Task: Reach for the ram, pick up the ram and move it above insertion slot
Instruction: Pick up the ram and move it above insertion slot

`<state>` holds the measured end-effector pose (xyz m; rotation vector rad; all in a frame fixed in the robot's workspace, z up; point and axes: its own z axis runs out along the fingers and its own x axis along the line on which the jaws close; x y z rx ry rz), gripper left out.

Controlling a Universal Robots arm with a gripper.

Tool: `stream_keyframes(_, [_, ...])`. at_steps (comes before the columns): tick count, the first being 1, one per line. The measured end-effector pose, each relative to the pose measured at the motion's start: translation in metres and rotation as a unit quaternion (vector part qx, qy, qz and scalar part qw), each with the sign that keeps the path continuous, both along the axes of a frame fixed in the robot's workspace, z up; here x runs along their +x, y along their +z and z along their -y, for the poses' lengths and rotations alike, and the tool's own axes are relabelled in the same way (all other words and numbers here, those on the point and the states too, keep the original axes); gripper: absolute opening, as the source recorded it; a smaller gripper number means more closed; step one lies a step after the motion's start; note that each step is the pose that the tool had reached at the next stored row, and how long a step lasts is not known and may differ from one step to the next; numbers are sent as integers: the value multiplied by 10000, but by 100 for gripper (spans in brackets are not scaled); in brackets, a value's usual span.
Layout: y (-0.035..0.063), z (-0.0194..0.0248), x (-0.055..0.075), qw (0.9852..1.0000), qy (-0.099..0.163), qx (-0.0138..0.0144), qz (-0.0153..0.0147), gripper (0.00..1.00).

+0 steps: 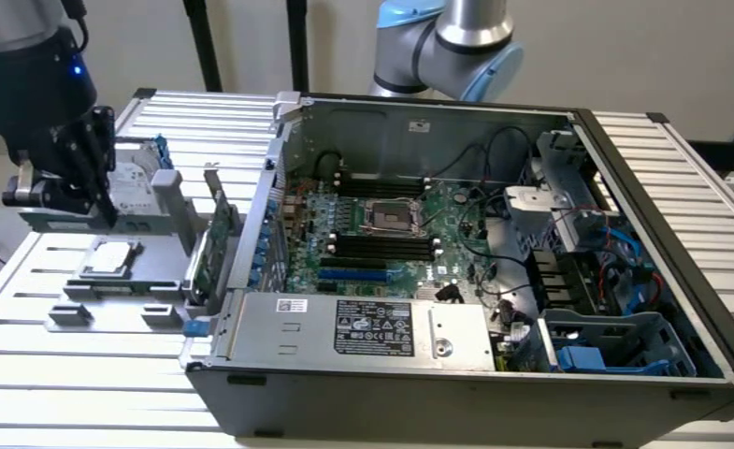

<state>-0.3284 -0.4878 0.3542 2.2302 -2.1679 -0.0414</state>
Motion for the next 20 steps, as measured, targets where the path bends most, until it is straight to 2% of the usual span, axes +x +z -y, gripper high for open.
stream_keyframes(7, [319,-26,161,10000,4,0,0,13])
stream_keyframes(9, [384,-36,212,10000,4,0,1,13])
stream_keyframes(14, [426,-61,371,10000,5,8,0,13])
stream_keyframes(20, [447,-78,590,10000,4,59,0,13])
